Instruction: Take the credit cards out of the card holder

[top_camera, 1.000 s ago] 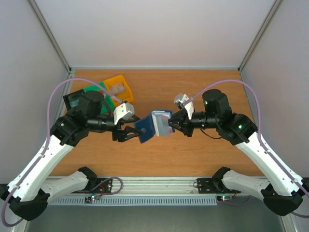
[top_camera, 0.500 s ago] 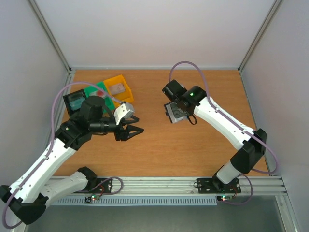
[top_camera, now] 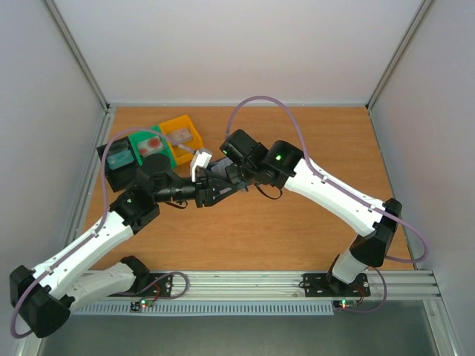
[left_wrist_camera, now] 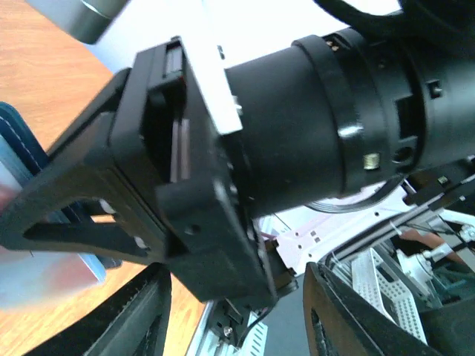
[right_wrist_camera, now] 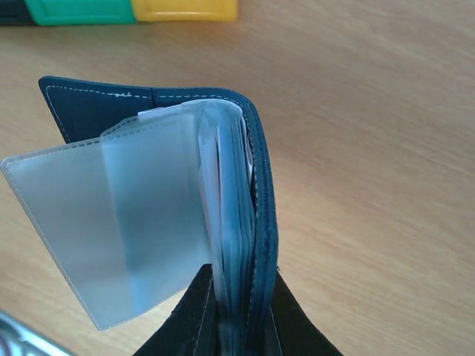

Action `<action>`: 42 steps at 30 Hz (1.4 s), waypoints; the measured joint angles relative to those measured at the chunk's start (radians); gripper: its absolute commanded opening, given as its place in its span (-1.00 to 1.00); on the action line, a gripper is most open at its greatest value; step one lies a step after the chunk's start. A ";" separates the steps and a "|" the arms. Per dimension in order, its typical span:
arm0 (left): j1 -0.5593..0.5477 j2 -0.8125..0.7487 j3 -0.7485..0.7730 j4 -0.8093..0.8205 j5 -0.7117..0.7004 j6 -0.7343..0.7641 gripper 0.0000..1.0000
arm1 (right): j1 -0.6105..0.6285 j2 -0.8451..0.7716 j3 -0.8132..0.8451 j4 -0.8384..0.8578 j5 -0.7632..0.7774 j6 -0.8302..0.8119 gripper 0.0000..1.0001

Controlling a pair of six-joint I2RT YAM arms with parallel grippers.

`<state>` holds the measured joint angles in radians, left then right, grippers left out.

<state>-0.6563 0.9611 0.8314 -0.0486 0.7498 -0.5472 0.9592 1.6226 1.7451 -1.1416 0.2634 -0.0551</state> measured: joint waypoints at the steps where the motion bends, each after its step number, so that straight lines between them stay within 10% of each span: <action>1: 0.000 -0.002 -0.005 0.008 -0.014 -0.022 -0.12 | 0.000 0.002 0.000 0.008 -0.021 0.003 -0.97; 19: 0.063 -0.121 0.011 -0.115 -0.036 0.055 -0.32 | -0.002 -0.046 -0.061 0.245 -0.253 -0.012 -0.98; 42: 0.123 -0.142 0.033 -0.219 0.004 0.209 -0.28 | -0.042 -0.085 0.017 0.071 -0.183 -0.054 -0.98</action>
<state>-0.5335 0.8196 0.8642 -0.2672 0.7536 -0.3382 0.9173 1.5375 1.7622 -1.0702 0.0799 -0.1093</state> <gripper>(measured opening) 0.364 0.092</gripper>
